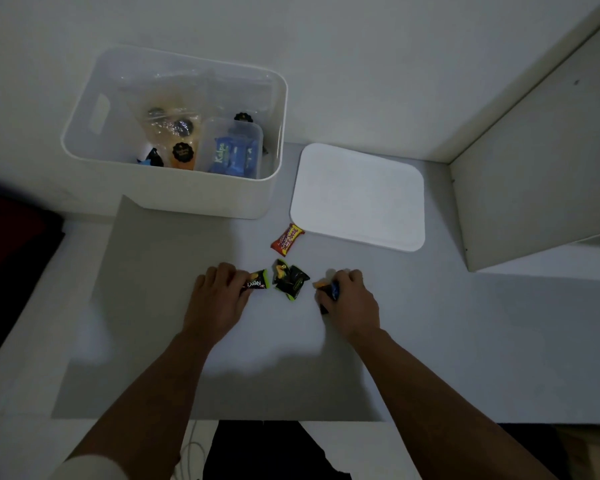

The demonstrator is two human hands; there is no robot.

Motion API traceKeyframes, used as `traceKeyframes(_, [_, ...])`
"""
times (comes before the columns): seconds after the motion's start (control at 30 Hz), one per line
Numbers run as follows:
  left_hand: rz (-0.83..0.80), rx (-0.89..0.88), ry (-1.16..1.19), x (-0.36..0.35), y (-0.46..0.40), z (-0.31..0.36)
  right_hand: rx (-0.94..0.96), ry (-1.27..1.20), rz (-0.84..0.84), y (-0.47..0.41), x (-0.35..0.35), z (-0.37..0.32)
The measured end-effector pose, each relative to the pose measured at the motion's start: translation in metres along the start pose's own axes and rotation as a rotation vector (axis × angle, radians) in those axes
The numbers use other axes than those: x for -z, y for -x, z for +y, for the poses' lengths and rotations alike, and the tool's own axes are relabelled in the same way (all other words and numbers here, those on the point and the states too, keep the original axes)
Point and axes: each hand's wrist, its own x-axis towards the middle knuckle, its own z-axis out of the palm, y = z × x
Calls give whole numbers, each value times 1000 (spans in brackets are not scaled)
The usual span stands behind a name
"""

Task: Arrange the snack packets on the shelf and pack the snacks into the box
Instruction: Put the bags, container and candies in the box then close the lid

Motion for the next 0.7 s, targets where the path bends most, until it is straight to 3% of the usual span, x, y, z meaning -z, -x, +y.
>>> traceKeyframes(0.17, [-9,76,165,23,-11,4,-93,-210,7,-1,8,-8])
traceKeyframes(0.37, [15,476,503,64,-16,1,-82,-399,34,-13,17,-29])
traceKeyframes(0.5, [162,574,576,76,-7,-14,-19,-278,8,-21,22,-56])
traceKeyframes(0.6, [143,486,400,69,9,-29,66,-130,-10,-24,24,-81])
traceKeyframes(0.7, [101,531,366,62,25,-31,163,58,-61,-27,22,-98])
